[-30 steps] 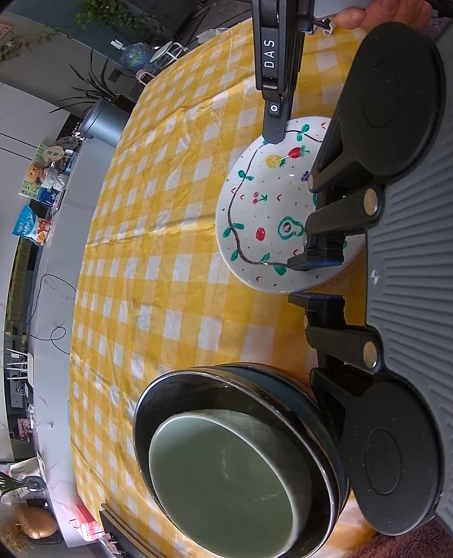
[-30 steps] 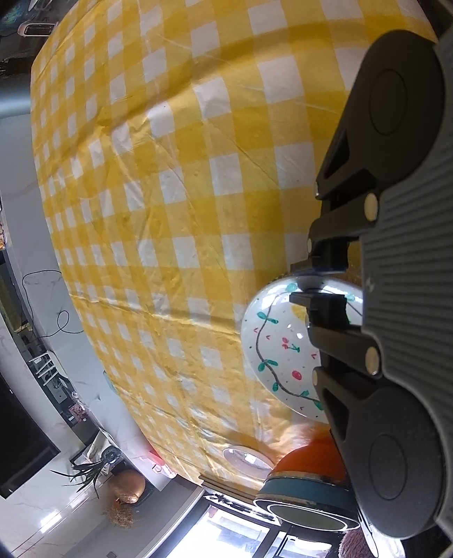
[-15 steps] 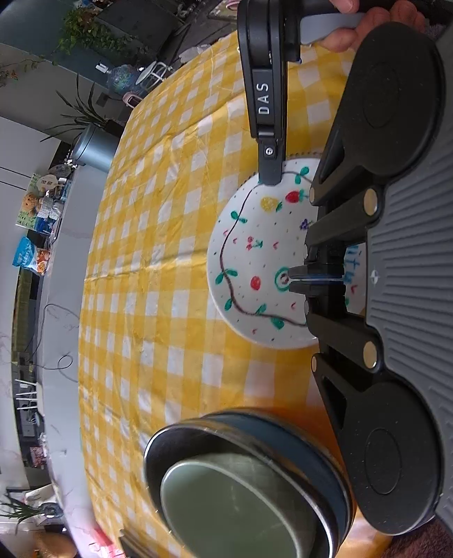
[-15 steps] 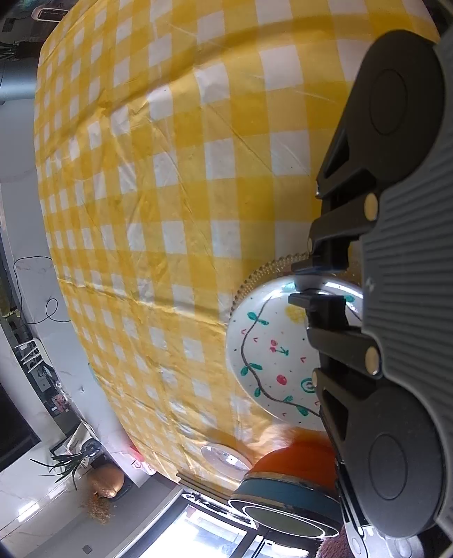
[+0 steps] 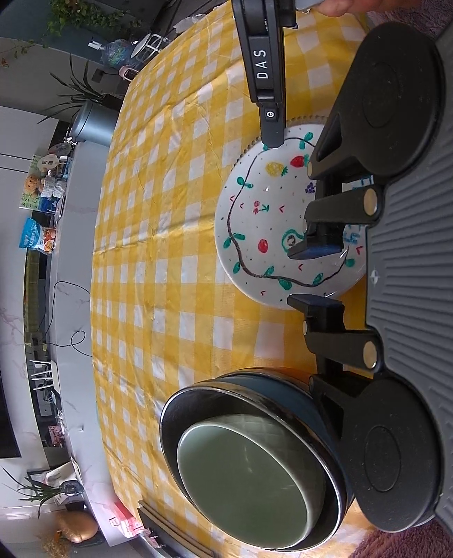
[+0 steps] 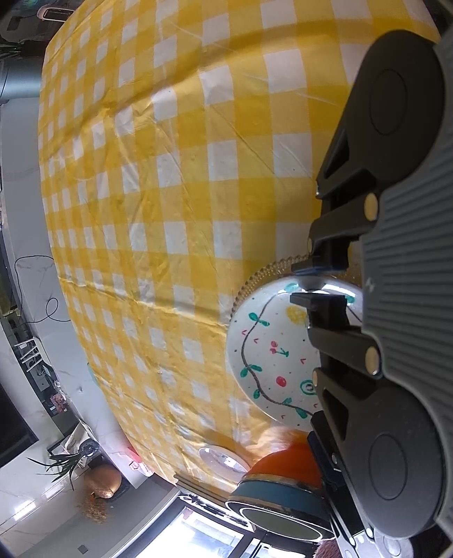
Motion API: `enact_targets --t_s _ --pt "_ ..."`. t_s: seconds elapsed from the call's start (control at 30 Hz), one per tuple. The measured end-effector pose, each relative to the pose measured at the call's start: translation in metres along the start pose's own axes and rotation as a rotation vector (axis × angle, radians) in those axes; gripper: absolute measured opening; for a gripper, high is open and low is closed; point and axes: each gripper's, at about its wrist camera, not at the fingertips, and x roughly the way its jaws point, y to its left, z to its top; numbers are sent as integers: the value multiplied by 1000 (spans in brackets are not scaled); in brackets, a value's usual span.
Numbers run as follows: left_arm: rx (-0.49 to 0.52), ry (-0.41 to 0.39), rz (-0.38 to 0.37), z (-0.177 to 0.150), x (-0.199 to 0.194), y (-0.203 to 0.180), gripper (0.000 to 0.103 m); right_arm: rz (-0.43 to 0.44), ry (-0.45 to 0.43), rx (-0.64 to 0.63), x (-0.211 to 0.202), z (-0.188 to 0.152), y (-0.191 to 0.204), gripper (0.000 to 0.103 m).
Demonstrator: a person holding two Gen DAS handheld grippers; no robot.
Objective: Organize plates and bowls
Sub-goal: 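Carry the 'Fruity' plate with both grippers and lower it onto the glass plate, then open both grippers and lift them off the 'Fruity' plate rim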
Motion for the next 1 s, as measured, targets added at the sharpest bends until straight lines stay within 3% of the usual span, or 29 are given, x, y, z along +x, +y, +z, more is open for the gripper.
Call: enact_targets --t_s 0.3,0.4,0.53,0.8,0.93,1.0 --pt "29 8 11 -5 -7 -8 32 6 -42 38 -7 3 -7 13" --pt "22 -1 26 -12 -11 -10 33 0 -51 48 -9 4 -8 29" --pt "-20 4 41 -21 -11 -6 33 -5 -60 64 -11 4 -12 34" --pt "-111 -28 -38 -21 -7 12 33 4 -56 65 -11 3 -13 37" --pt "-122 -22 -53 -20 -3 14 20 6 -42 63 -9 2 -12 37" --pt "-119 -20 -52 -20 -3 15 18 3 -33 60 -8 2 -11 36"
